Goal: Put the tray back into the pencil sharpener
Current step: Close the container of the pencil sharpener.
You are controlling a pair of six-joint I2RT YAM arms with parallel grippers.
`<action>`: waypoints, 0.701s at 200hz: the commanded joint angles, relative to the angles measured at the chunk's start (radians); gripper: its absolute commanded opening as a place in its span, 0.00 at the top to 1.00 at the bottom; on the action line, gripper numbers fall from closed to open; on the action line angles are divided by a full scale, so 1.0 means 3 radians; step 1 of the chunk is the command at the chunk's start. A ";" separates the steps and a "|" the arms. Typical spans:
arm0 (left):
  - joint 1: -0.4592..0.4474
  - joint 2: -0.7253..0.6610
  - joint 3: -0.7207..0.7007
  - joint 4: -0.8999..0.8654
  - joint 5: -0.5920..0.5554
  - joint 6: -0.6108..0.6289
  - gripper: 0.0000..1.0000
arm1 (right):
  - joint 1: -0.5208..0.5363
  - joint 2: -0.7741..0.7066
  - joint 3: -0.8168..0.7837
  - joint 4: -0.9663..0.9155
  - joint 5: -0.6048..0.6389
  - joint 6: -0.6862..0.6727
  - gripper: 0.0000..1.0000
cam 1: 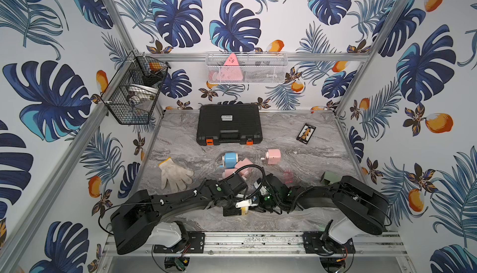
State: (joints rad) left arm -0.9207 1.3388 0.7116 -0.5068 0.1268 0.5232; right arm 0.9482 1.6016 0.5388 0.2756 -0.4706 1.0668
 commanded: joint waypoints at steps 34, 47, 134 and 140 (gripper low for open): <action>0.0001 0.0014 -0.0035 0.0026 0.0068 0.0048 0.50 | 0.0015 0.0042 0.0032 0.0428 -0.0107 0.0161 0.94; 0.0001 0.0020 -0.0036 0.0027 0.0068 0.0043 0.51 | 0.0015 0.0059 0.0043 0.0474 -0.0122 0.0174 0.93; 0.0001 0.0009 -0.0016 0.0010 0.0030 0.0035 0.52 | 0.0023 -0.0010 0.0033 0.0386 -0.0040 0.0192 0.88; 0.0001 -0.0001 -0.0015 0.0003 0.0022 0.0040 0.53 | 0.0021 -0.0053 0.0040 0.0280 0.0014 0.0168 0.85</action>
State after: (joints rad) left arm -0.9195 1.3350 0.7082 -0.5140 0.1204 0.5224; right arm 0.9489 1.6196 0.5407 0.3096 -0.4725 1.1137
